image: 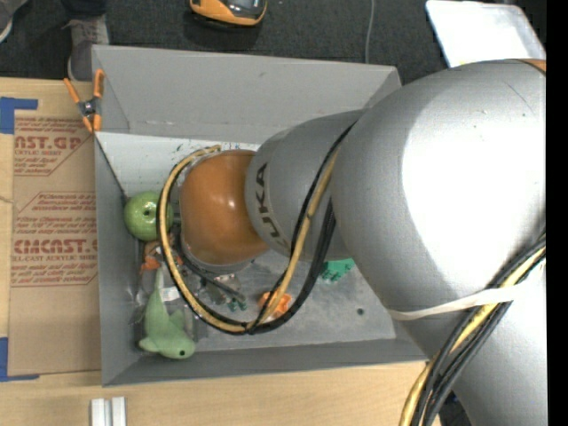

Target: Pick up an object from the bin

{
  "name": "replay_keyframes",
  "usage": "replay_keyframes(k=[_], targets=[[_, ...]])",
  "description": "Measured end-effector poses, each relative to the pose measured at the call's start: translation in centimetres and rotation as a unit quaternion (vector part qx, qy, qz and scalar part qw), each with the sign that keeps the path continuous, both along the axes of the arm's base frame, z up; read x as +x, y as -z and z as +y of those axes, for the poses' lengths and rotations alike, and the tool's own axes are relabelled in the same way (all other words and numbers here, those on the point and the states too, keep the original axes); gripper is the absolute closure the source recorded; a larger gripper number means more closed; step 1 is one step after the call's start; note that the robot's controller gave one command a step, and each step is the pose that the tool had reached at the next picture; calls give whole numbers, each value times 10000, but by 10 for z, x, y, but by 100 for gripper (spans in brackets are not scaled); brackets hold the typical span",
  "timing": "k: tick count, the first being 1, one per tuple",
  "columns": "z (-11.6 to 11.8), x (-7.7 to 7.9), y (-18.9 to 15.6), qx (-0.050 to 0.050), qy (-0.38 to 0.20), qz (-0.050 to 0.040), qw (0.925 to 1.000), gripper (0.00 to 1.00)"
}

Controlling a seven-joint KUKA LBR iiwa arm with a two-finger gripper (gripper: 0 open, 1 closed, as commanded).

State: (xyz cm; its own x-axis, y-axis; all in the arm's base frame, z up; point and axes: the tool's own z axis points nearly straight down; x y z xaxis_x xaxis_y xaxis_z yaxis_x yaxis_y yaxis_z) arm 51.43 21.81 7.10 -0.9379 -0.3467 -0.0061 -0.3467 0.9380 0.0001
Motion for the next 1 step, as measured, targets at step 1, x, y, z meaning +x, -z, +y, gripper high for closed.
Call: replay_keyframes(k=[1], targets=[[-10, -10, 0, 6, -2180, -22, 9759, 0]])
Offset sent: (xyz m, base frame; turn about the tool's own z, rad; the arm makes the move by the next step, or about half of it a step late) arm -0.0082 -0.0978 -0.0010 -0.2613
